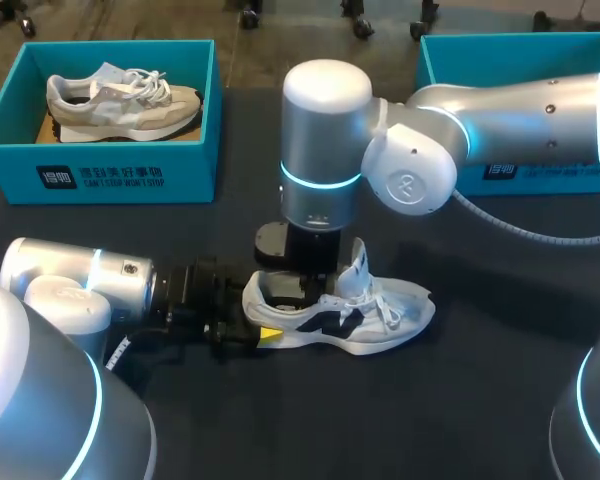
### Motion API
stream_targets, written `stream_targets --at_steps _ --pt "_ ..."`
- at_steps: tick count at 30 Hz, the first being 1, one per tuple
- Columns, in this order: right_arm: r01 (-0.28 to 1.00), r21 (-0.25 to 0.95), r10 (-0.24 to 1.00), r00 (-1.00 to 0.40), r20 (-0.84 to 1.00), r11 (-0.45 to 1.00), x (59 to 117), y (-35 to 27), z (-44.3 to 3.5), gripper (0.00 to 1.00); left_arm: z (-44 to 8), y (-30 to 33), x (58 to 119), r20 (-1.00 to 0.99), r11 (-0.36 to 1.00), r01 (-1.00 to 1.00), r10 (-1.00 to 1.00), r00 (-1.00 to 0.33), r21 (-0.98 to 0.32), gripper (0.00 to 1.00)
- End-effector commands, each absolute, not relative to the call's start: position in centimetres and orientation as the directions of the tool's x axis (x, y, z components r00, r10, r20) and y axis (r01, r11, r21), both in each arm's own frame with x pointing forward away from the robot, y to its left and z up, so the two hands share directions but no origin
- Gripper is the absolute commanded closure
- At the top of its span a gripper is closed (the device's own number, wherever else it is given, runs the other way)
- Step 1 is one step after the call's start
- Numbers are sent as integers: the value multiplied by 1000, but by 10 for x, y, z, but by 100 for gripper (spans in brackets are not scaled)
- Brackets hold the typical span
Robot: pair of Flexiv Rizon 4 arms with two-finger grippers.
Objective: Take the shoe out of the shoebox, open the shoe tongue, remove and reinsert the insole, then place the shoe into the shoebox
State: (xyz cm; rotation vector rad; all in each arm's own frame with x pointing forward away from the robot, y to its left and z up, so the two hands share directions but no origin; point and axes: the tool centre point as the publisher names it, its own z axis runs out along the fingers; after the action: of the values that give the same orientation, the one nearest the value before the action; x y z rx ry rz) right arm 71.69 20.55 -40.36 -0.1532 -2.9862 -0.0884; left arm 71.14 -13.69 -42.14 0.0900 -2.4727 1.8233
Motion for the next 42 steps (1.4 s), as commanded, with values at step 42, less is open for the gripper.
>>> stream_targets --at_steps 42 --pt "177 -53 179 -983 34 983 718 185 -310 100 -424 -137 713 90 298 -88 -6 -996 -950 100"
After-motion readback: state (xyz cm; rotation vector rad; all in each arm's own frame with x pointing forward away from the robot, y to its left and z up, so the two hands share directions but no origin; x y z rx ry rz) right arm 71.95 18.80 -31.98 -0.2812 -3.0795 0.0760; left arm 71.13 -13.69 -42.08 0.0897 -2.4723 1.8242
